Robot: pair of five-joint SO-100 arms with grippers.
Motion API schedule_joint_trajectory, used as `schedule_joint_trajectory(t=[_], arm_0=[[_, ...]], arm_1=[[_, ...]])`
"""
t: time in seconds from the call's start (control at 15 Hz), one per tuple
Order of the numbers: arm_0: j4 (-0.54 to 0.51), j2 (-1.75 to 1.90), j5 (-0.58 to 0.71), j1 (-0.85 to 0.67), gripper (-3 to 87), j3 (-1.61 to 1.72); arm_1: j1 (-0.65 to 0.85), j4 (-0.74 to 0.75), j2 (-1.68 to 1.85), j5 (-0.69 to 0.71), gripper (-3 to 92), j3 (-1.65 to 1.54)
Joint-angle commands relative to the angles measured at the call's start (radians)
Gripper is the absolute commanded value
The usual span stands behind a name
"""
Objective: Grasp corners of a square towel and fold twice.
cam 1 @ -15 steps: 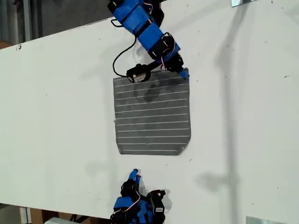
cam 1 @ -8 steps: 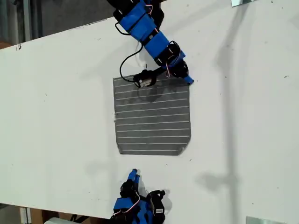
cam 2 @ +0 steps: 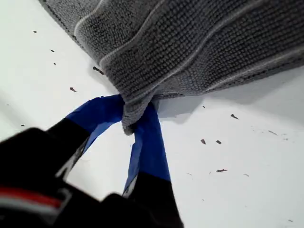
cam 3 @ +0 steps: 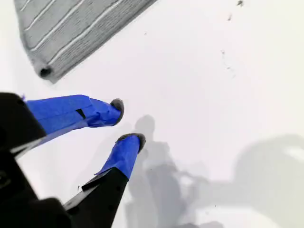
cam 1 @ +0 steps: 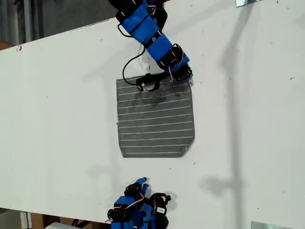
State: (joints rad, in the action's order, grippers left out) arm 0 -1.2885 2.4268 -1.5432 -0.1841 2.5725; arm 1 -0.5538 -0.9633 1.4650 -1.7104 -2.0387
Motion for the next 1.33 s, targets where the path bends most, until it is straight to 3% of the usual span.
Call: schedule_joint_trajectory(t=[0.0,0.4,0.73,1.0,1.27], arm_0=[[-0.052,-0.316,-0.035,0.176,11.7,-0.416],[-0.009,-1.008,-0.106,0.489,18.7,-0.996],[-0.028,-1.238,-0.072,0.515,19.2,-1.262],[-0.166,-1.399,-0.041,0.509,18.9,-1.565],[-0.172,-1.471,-0.083,0.538,18.7,-1.615]], arm_1=[[0.008,0.008,0.003,0.008,-0.1,0.002],[-0.012,0.028,-0.008,0.002,-0.1,-0.008],[-0.017,0.046,-0.012,0.002,-0.1,-0.012],[-0.018,0.046,-0.012,0.002,-0.1,-0.012],[-0.018,0.049,-0.012,0.002,-0.1,-0.012]])
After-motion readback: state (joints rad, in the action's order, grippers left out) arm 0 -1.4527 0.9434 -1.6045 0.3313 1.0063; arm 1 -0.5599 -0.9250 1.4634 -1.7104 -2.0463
